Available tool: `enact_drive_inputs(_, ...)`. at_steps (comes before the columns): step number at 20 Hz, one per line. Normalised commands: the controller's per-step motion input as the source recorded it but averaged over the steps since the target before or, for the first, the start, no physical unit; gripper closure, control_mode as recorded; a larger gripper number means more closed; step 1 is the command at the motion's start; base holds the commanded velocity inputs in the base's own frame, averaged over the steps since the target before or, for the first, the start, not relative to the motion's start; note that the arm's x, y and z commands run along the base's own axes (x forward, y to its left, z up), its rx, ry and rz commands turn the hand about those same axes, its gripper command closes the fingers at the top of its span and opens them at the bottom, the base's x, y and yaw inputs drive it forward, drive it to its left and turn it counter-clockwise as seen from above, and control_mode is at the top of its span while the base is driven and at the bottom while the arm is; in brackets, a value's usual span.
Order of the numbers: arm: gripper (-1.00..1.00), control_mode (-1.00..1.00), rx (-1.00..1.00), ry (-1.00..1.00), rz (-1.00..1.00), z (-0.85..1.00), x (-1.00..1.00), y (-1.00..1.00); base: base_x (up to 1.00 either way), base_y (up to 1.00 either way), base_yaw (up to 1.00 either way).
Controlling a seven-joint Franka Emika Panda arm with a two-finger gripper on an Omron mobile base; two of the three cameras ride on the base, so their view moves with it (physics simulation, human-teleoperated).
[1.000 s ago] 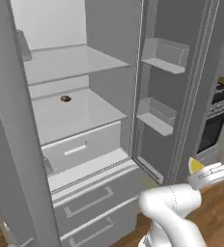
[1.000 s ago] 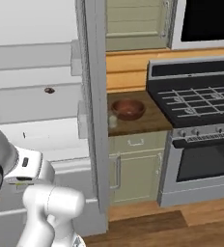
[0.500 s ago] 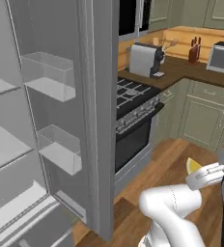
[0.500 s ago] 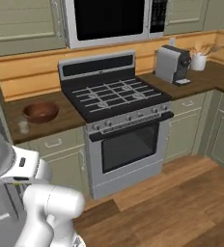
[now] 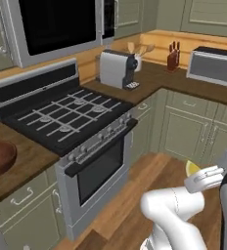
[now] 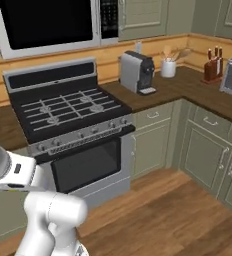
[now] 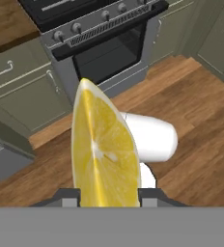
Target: Grab a lemon wedge from the fridge and one ice cube from the ice bowl, and put them in the glass of lemonade.
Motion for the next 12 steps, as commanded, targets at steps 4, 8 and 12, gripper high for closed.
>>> enact_drive_inputs(4,1.0,1.0,0.0,0.0,0.0,0.0,0.0,0.0,1.0,0.0,0.47)
enact_drive_inputs(8,1.0,1.0,0.0,0.0,0.0,0.0,0.0,0.0,0.99,0.3,0.55)
enact_drive_inputs(12,1.0,1.0,0.0,0.0,0.0,0.0,0.0,0.0,0.98,0.58,0.48)
